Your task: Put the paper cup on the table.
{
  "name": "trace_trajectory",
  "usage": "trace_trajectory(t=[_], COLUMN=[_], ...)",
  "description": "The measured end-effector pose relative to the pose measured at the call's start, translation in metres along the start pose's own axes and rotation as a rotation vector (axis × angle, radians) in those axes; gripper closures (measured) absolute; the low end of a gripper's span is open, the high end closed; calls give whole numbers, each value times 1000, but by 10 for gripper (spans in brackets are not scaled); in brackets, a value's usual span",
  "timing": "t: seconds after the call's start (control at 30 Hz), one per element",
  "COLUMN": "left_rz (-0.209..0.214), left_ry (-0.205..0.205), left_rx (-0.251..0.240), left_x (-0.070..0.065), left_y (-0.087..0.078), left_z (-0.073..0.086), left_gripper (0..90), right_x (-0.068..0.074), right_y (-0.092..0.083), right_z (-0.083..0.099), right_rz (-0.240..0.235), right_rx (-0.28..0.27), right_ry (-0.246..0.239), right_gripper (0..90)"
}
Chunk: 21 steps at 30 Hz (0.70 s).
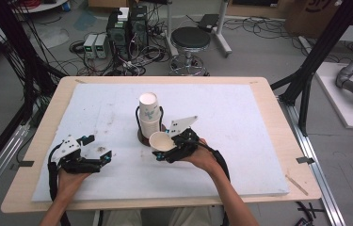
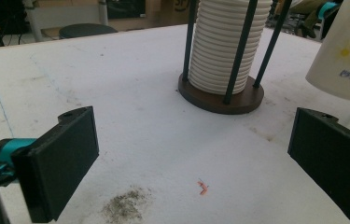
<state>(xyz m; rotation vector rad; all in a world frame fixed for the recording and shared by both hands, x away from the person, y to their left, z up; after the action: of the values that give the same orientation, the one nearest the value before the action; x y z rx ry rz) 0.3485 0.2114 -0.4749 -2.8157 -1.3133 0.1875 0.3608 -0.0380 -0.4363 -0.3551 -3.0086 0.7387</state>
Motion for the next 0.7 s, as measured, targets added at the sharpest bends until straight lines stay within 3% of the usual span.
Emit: trace_trajectory(t=[0.7], left_rz=[2], left_ry=[5], left_rx=[-2], left_x=[0], left_y=[0], left_z=[0], left_gripper=[18], right_x=[7], right_y=[19], right_z=[17], right_rz=[-1], right_rx=[79], right_ry=[-21], right_gripper=[335])
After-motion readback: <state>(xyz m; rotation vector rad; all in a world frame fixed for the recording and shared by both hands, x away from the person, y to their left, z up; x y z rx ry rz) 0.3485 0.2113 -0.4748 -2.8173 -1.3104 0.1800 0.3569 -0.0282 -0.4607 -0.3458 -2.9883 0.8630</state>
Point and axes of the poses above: each handheld gripper's, and its own axes: y roughly forward along the jaws, z roughly out of its underside, x roughly to its left, the point moved 8 cm from there along y, roughly forward along the jaws, and after that the axes turned 10 degrees about -x, right-handed, at the moved point
